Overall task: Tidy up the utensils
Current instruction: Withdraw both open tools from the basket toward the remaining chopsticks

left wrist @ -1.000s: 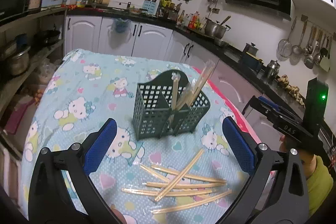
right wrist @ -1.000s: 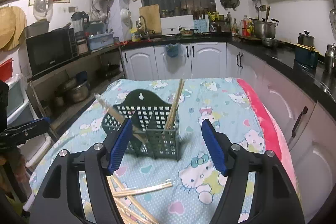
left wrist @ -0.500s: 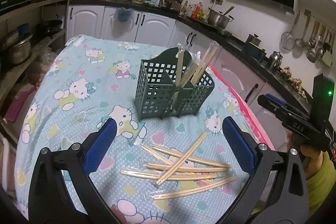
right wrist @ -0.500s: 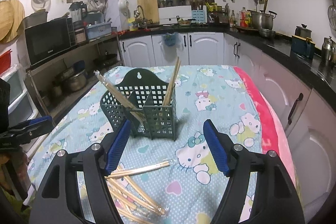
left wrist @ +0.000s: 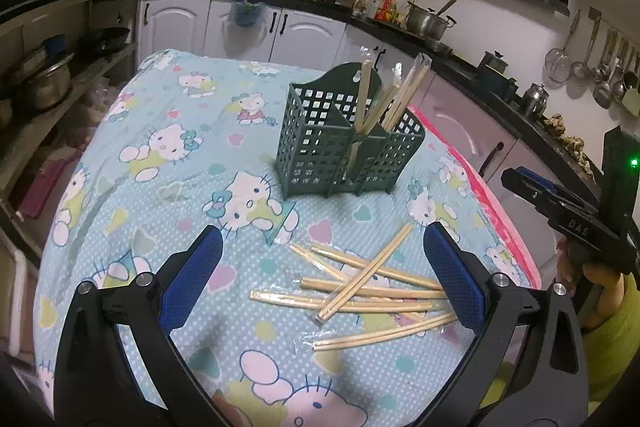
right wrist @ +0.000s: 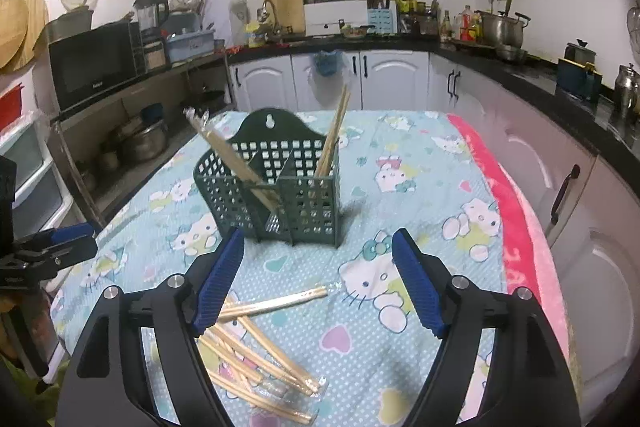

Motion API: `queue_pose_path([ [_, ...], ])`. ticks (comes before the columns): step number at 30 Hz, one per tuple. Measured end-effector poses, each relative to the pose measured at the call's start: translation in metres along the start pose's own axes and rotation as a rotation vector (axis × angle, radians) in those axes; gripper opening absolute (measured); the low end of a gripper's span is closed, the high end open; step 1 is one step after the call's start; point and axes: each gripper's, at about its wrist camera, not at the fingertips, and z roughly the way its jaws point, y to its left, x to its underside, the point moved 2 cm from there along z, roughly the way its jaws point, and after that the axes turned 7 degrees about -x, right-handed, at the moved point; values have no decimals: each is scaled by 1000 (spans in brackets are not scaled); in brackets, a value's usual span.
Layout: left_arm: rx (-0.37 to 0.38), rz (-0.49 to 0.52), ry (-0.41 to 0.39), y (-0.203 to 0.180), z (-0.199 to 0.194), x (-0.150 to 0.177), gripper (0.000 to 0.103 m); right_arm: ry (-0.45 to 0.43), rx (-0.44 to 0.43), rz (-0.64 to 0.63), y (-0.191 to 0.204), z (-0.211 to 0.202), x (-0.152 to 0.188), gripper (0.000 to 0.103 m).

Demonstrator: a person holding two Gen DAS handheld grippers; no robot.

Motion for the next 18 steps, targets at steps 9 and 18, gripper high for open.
queue_pose_path([
  [9,-9,-5,48,3,9,17,92,40,-27,-19,9,12,12,76],
  [18,-8,-23,103,11,20,37,92,87,-17,-27,9,27,24,76],
])
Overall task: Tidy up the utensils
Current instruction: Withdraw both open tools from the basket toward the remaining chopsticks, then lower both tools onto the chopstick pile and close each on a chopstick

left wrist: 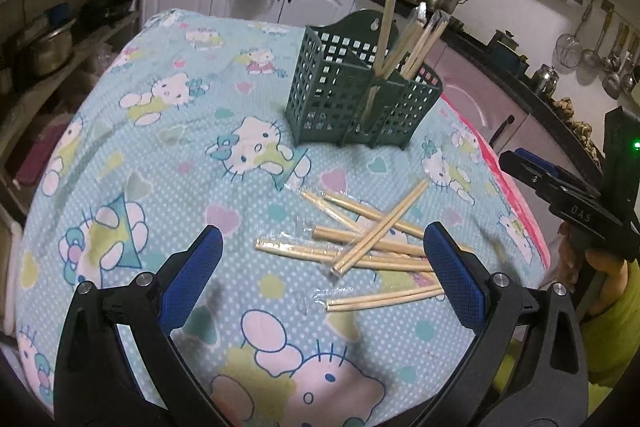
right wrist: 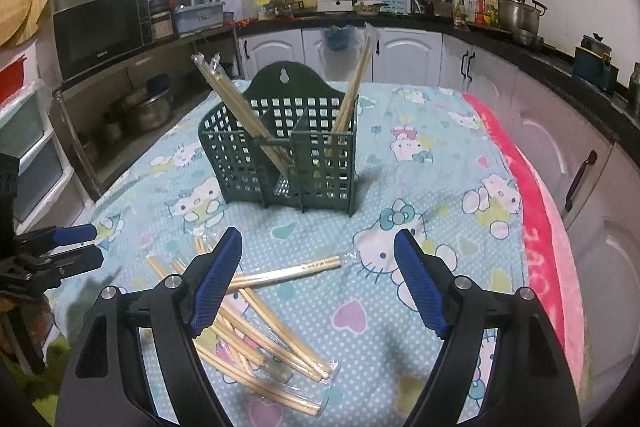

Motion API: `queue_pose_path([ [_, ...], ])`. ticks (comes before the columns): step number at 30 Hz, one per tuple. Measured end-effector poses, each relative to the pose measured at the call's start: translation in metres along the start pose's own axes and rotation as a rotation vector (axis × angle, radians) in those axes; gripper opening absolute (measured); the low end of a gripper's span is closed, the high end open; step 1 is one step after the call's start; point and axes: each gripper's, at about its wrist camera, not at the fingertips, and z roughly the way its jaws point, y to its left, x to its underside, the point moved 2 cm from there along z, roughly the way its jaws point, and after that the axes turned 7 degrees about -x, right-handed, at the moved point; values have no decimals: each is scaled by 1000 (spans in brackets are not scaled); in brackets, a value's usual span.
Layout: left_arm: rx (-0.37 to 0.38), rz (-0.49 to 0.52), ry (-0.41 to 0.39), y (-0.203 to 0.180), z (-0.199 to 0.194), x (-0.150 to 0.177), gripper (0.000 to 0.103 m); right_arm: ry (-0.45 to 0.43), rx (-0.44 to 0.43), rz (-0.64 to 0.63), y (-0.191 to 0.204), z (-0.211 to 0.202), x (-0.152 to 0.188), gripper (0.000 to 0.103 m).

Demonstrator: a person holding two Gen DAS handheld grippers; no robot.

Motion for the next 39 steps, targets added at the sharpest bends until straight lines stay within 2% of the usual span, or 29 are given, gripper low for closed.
queue_pose_path([
  [13,56,-28,66,4,16,17,91,61,29,7,-14,21,15,76],
  [18,79,-56,104,8,25,22,72,77,37,12,-19,26,19,76],
  [23,101,-103,131,18,32,23,61,90,39,13,-21,33,22,75],
  [31,133,-217,198,36,57,24,60,122,36,17,-27,47,26,73],
  [36,145,-265,209,41,64,19,60,161,30,45,-37,60,26,67],
  [39,161,-310,216,45,68,17,59,194,6,75,-42,73,25,59],
])
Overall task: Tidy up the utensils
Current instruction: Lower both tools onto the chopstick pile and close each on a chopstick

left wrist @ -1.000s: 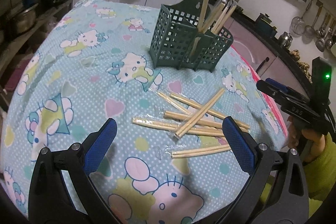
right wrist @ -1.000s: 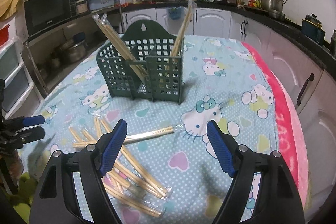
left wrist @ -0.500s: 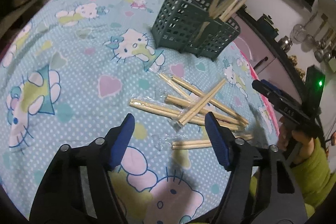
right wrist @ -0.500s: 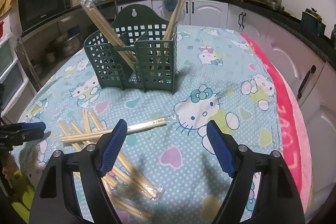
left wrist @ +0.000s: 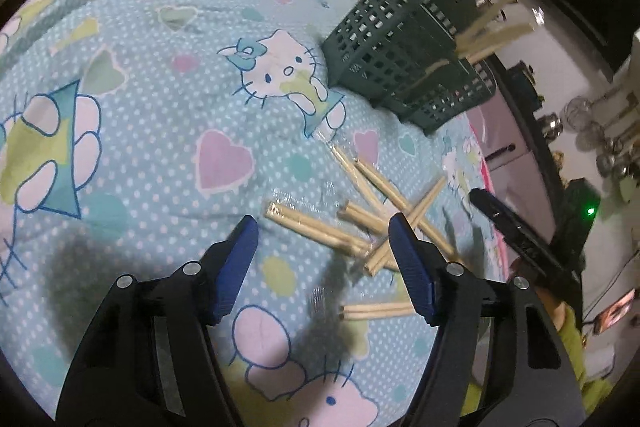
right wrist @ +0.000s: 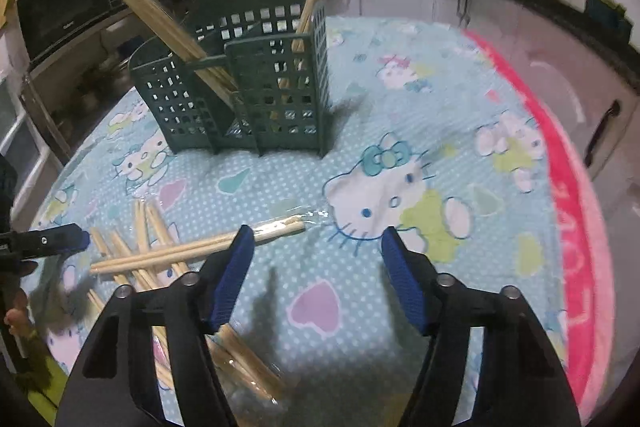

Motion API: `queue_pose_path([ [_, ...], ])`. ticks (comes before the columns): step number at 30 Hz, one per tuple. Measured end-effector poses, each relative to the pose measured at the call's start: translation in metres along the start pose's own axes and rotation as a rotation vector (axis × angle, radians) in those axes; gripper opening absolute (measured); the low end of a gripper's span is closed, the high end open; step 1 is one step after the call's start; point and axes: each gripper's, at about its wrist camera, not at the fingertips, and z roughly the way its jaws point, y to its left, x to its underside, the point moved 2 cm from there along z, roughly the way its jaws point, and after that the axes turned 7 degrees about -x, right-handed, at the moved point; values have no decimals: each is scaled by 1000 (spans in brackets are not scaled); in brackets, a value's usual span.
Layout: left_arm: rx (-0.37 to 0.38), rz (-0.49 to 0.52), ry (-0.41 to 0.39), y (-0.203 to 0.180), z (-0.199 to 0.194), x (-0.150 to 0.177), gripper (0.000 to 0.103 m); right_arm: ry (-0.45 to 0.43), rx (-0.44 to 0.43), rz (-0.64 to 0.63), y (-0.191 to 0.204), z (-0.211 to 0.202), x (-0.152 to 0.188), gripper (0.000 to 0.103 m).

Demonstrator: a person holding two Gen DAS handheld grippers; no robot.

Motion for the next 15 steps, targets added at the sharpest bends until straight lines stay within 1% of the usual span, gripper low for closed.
queue_pose_path([
  [2,-7,-14,-2,1,2,-4,55,18,-10,18,-4,7,-3,53],
  [5,-32,-13,-8,2,6,-9,47,33,-26,48,-10,16,-8,50],
  [7,-38,-11,-13,1,8,-10,47,43,-36,68,-14,24,-11,48],
  [10,-67,19,-21,-3,10,-11,46,63,-70,98,-17,34,-13,42],
  [11,-74,25,-22,-4,10,-11,43,72,-79,105,-18,38,-13,40],
  [12,-91,37,-27,-5,10,-10,38,76,-84,111,-17,41,-12,39],
  [13,-102,43,-29,-5,11,-10,36,71,-90,110,-16,42,-12,35],
  [14,-116,54,-32,-5,11,-10,30,70,-96,106,-15,43,-13,29],
  [15,-128,62,-33,-4,11,-10,23,69,-94,99,-14,43,-13,24],
])
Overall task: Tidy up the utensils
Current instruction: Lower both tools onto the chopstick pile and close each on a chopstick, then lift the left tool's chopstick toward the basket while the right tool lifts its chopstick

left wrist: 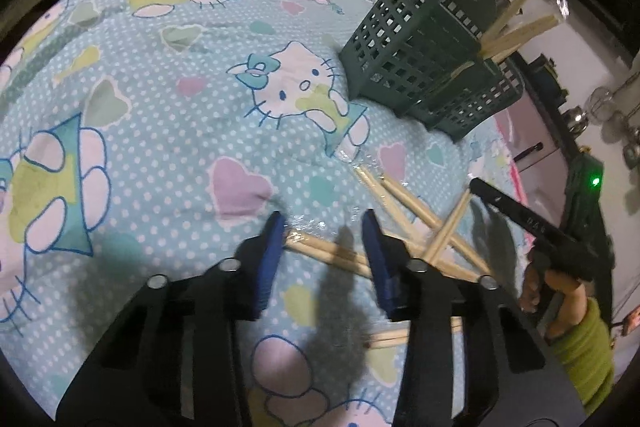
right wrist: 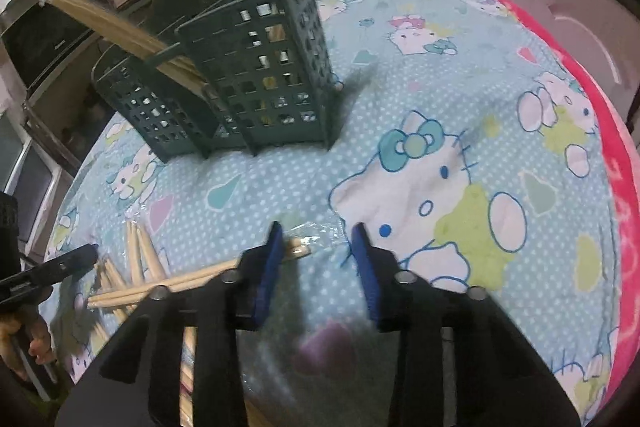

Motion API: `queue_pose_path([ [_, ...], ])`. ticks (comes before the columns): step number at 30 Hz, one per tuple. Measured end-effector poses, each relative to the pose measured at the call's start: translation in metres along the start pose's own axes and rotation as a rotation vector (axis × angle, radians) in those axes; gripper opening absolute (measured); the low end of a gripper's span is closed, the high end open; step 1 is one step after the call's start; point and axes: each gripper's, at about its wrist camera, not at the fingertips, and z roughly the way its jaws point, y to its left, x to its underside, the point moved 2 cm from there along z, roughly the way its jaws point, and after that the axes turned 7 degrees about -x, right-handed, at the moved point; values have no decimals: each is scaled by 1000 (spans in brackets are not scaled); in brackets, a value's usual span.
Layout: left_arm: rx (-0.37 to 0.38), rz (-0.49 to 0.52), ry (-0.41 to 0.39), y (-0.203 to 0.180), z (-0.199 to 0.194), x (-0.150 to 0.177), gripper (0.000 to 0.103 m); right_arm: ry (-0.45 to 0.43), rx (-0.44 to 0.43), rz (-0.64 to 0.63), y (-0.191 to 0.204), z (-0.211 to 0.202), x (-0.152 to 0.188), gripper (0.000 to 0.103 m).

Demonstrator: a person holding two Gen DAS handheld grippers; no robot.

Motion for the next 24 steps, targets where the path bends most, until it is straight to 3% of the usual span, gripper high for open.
queue_pose_path([
  [2,-17,6,2,2,1,-1,14,-3,-3,-23,3,0,0,4],
  [4,-28,21,0,4,1,-2,10,-9,3,-34,4,-1,2,1],
  [13,3,24,-4,8,-3,-5,2,-77,0,-29,-3,-23,1,1],
  [24,37,52,-61,-5,-25,-18,0,-149,30,-125,20,-51,-14,1],
])
